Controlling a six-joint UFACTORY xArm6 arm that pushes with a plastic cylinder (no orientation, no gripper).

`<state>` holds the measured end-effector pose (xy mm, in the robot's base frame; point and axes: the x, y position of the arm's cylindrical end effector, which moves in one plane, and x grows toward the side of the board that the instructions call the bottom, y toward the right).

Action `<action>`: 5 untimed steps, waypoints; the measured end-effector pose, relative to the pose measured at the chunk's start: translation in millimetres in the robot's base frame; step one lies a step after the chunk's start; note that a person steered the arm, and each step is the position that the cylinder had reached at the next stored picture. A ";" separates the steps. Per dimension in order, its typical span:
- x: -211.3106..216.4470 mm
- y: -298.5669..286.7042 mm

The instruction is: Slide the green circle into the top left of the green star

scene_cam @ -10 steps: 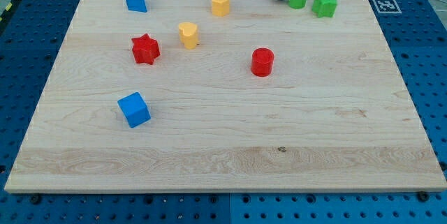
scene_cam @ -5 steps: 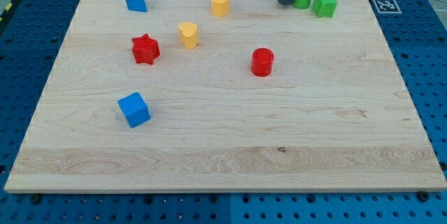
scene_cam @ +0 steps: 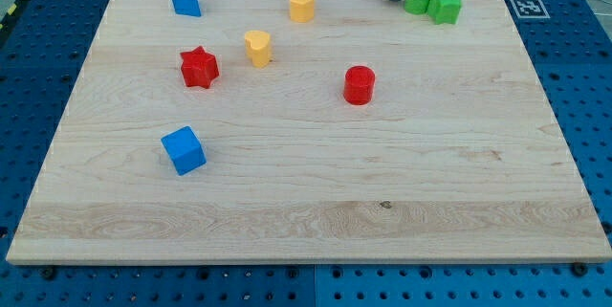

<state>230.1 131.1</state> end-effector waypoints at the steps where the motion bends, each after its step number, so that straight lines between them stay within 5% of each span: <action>1: 0.7 0.0; 5: 1.3 17.0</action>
